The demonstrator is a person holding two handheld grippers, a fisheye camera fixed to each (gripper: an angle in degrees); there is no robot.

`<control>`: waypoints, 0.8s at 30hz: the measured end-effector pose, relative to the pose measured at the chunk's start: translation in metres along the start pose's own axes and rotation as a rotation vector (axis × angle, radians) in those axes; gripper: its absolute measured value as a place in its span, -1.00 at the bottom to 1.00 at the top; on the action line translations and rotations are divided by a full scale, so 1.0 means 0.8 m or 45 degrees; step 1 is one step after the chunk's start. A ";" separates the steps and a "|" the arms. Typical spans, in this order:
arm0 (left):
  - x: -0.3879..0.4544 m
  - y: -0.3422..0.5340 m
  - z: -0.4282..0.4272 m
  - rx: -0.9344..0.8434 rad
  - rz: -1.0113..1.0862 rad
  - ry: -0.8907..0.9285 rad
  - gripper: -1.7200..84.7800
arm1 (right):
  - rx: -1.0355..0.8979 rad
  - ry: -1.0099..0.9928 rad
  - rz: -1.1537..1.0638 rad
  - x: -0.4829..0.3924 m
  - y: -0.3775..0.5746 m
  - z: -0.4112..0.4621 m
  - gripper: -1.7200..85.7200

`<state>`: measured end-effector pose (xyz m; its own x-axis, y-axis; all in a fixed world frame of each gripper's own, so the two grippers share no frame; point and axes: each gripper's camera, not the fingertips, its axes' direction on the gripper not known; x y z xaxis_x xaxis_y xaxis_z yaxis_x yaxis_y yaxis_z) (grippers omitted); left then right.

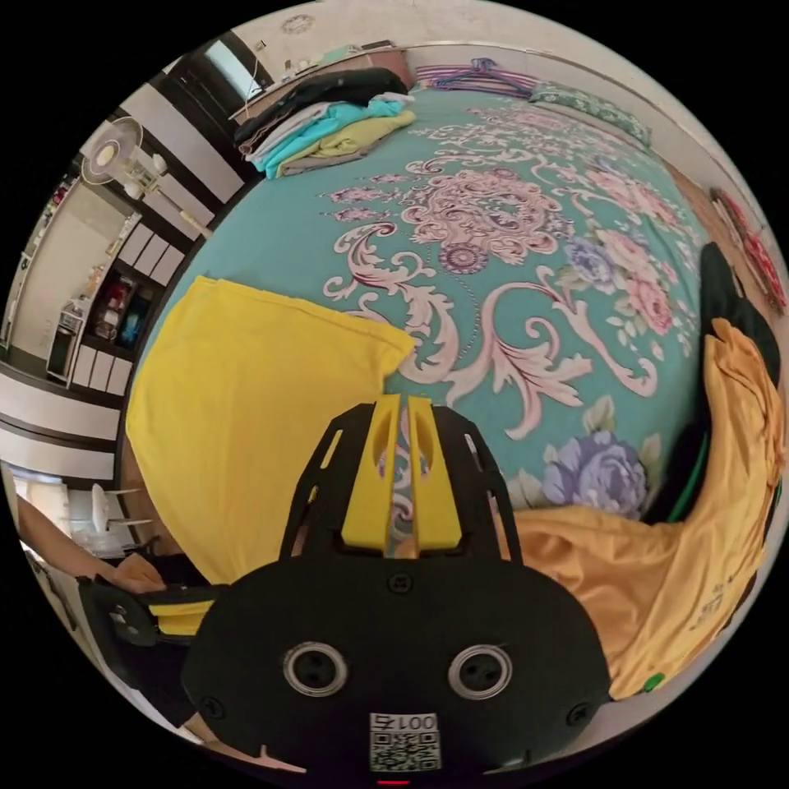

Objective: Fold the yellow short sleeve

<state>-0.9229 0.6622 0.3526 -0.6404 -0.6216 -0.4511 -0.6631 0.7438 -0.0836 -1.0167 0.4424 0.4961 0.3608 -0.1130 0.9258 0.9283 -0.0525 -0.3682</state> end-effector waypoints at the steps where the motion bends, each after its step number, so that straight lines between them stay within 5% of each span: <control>1: -0.003 0.003 -0.005 0.029 -0.021 0.067 -0.83 | 0.025 0.000 -0.004 0.001 0.022 -0.013 -0.91; 8: -0.052 0.066 -0.056 0.055 -0.374 0.203 -0.84 | -0.027 -0.219 0.007 -0.049 0.184 -0.041 -0.80; 17: -0.158 0.281 -0.077 -0.309 -1.052 0.081 -0.81 | -0.198 -0.357 0.088 -0.082 0.254 0.037 -0.88; 24: -0.181 0.359 -0.094 -0.142 -1.178 0.258 -0.93 | -0.152 -0.370 0.127 -0.068 0.272 0.044 -0.95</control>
<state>-1.0499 0.9476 0.4603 0.1087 -0.9904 -0.0852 -0.9669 -0.0855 -0.2404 -0.8312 0.4723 0.3689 0.4763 0.1635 0.8640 0.8760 -0.1737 -0.4500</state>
